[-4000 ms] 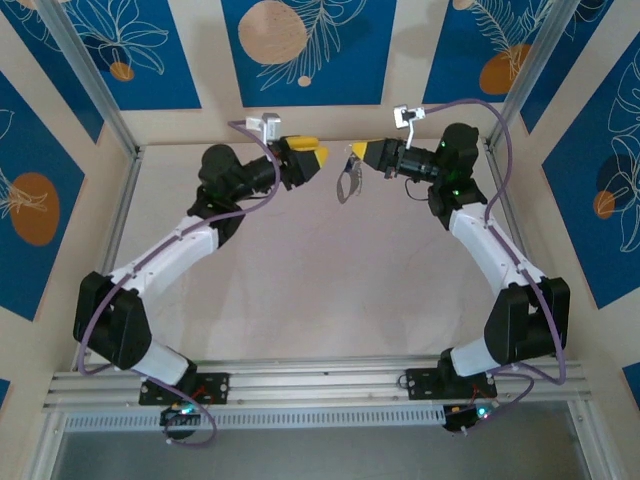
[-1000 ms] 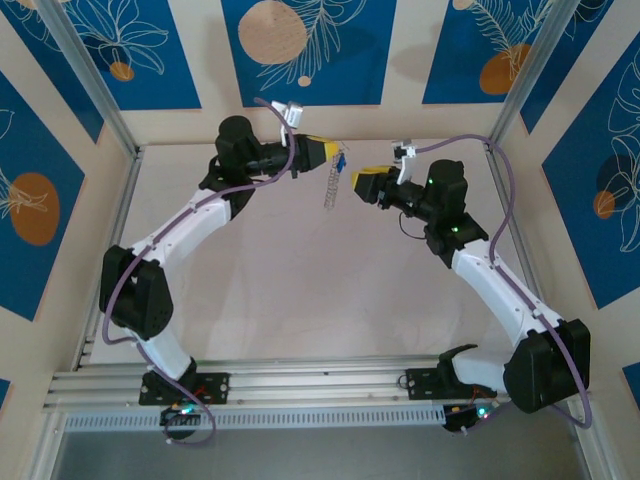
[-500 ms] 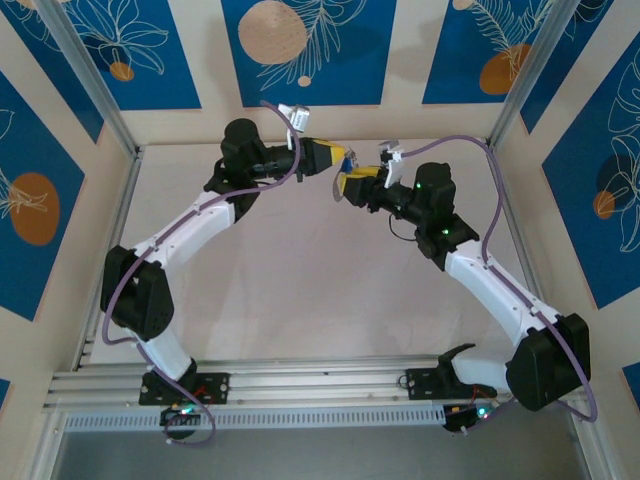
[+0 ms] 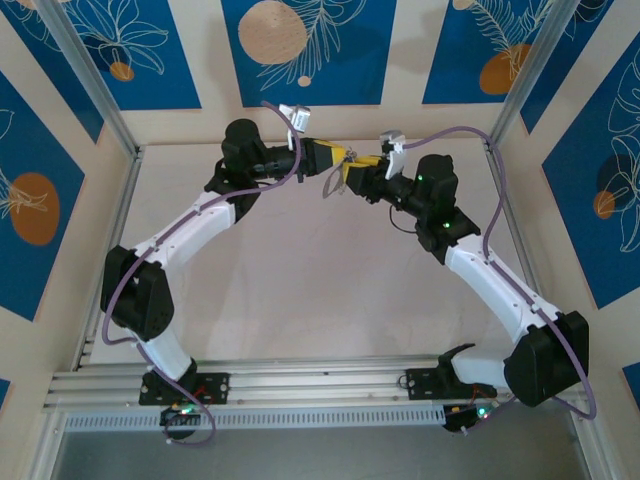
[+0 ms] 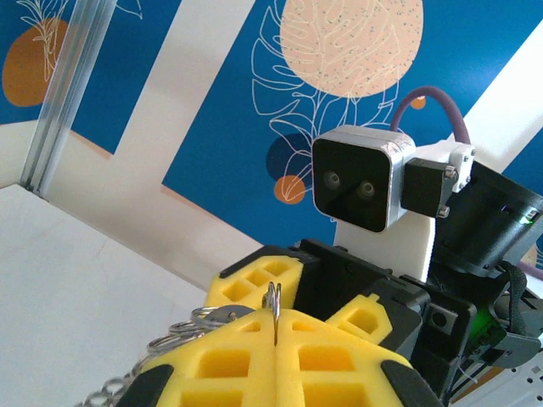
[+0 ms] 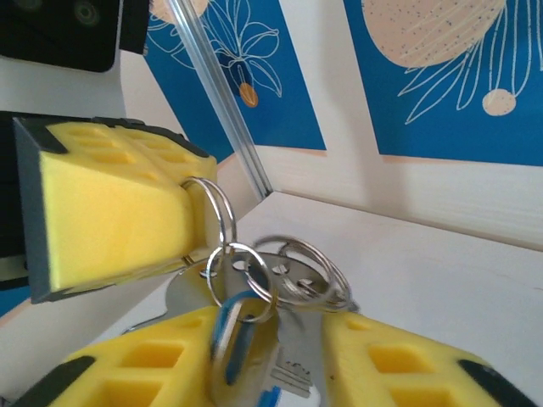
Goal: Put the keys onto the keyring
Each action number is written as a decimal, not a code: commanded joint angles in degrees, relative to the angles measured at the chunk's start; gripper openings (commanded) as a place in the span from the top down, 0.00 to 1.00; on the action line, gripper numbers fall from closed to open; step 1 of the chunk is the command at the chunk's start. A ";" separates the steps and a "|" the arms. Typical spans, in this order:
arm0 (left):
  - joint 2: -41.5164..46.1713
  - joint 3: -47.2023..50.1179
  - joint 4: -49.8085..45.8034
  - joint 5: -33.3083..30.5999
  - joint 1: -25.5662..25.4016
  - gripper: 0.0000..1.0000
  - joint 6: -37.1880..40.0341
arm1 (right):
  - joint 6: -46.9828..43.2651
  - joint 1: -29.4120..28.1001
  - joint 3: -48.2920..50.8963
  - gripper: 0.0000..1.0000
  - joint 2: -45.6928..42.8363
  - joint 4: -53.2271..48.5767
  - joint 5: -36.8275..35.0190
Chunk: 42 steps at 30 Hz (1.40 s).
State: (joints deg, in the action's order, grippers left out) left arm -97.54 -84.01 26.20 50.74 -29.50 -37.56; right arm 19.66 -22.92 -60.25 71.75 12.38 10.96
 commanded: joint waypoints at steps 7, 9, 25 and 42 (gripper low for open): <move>3.36 1.64 3.25 -2.44 -0.68 1.00 0.73 | -1.26 -0.29 -0.28 1.00 -0.03 -0.99 3.39; 3.50 1.73 3.48 -2.57 -0.67 1.00 0.61 | -1.05 -0.37 0.12 1.00 -0.03 -1.04 4.01; 3.50 2.35 5.21 -2.55 -1.35 1.00 -0.60 | 2.15 -2.13 -1.91 1.00 3.91 1.24 9.00; 3.15 6.53 9.24 -5.30 -2.06 1.00 -1.13 | 6.27 -1.88 -4.23 0.95 6.37 0.85 11.33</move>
State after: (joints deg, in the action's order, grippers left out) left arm -96.05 -78.76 30.89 46.19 -30.20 -37.67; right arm 25.54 -24.05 -62.65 77.91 14.50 20.60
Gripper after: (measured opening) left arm 0.047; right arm 0.068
